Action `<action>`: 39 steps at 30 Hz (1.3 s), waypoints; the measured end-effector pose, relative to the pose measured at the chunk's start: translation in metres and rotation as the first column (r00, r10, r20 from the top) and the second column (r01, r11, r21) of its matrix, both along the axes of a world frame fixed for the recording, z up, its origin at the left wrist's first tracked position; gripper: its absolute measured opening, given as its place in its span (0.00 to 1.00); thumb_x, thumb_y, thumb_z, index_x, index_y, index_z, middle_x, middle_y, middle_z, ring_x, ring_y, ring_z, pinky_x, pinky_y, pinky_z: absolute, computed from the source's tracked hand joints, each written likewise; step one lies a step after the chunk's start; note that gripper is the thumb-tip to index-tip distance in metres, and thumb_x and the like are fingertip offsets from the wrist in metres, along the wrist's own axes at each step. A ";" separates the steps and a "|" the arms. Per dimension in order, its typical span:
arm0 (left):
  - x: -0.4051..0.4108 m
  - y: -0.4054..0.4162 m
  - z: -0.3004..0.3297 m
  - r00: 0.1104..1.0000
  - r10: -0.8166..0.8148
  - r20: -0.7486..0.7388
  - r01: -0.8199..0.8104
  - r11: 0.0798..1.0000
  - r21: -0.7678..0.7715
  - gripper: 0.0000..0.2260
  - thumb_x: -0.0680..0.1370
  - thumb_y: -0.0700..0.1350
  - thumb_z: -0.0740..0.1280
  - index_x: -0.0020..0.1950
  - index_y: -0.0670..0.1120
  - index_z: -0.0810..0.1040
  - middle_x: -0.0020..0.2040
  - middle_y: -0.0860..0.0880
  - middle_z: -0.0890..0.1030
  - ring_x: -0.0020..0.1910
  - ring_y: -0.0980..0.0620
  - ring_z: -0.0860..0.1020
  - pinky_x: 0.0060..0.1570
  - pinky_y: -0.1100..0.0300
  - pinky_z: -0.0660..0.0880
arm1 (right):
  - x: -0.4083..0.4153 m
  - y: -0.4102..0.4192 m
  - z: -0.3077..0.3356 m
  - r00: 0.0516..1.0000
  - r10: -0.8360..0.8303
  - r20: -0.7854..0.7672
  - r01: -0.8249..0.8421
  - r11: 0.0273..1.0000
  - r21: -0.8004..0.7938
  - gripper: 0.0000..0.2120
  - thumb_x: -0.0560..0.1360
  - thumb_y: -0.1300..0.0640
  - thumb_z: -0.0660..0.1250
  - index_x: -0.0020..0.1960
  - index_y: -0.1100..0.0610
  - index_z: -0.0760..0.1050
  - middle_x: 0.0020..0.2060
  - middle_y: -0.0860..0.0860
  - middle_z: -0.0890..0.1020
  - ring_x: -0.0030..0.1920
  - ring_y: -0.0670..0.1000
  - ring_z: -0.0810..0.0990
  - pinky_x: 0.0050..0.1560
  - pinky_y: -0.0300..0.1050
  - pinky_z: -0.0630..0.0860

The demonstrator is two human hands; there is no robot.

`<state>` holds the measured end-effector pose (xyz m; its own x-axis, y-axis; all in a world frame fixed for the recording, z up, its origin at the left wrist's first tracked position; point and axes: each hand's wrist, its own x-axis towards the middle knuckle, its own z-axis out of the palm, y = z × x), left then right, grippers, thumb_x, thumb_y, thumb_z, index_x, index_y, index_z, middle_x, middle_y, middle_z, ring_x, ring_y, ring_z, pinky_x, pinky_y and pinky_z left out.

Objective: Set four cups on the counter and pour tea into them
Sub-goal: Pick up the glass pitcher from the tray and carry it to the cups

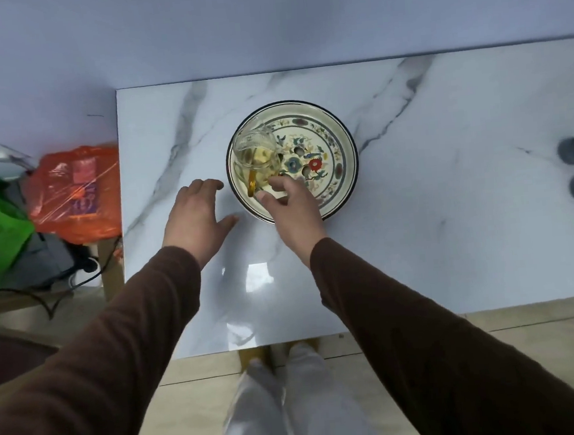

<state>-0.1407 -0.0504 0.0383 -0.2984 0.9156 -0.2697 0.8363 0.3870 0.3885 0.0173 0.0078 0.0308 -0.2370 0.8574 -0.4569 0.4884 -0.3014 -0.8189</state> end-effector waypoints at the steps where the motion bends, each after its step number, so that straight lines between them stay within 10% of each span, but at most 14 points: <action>1: -0.004 0.004 -0.003 1.000 -0.012 0.000 0.012 1.000 0.003 0.26 0.73 0.51 0.72 0.68 0.45 0.71 0.62 0.44 0.76 0.63 0.42 0.71 0.62 0.50 0.70 | -0.007 0.000 -0.004 1.000 -0.019 -0.014 0.018 1.000 -0.013 0.18 0.77 0.48 0.67 0.65 0.52 0.75 0.61 0.48 0.75 0.55 0.48 0.77 0.62 0.51 0.75; 12: -0.026 0.035 -0.030 0.993 -0.114 0.030 0.113 0.993 0.034 0.23 0.73 0.50 0.71 0.67 0.47 0.72 0.60 0.45 0.76 0.61 0.43 0.71 0.58 0.52 0.70 | -0.063 -0.001 -0.030 0.935 -0.336 -0.117 0.320 0.938 -0.134 0.12 0.77 0.49 0.68 0.54 0.57 0.80 0.54 0.55 0.81 0.56 0.53 0.79 0.62 0.54 0.75; 20: -0.025 0.040 -0.034 0.992 -0.120 0.039 0.118 0.992 0.033 0.24 0.73 0.50 0.71 0.67 0.46 0.72 0.61 0.45 0.76 0.62 0.43 0.71 0.59 0.51 0.70 | -0.061 -0.001 -0.036 0.848 -0.478 -0.226 0.430 0.873 -0.231 0.09 0.83 0.54 0.60 0.45 0.53 0.75 0.37 0.48 0.78 0.34 0.45 0.76 0.39 0.41 0.74; 39: 0.110 0.038 0.065 0.909 -0.417 0.012 0.416 0.908 0.048 0.29 0.70 0.46 0.73 0.69 0.43 0.71 0.62 0.42 0.75 0.63 0.40 0.71 0.62 0.49 0.69 | 0.143 -0.043 0.073 0.944 -0.330 0.009 0.327 0.938 0.111 0.12 0.82 0.54 0.55 0.43 0.58 0.68 0.33 0.48 0.69 0.35 0.49 0.67 0.39 0.47 0.64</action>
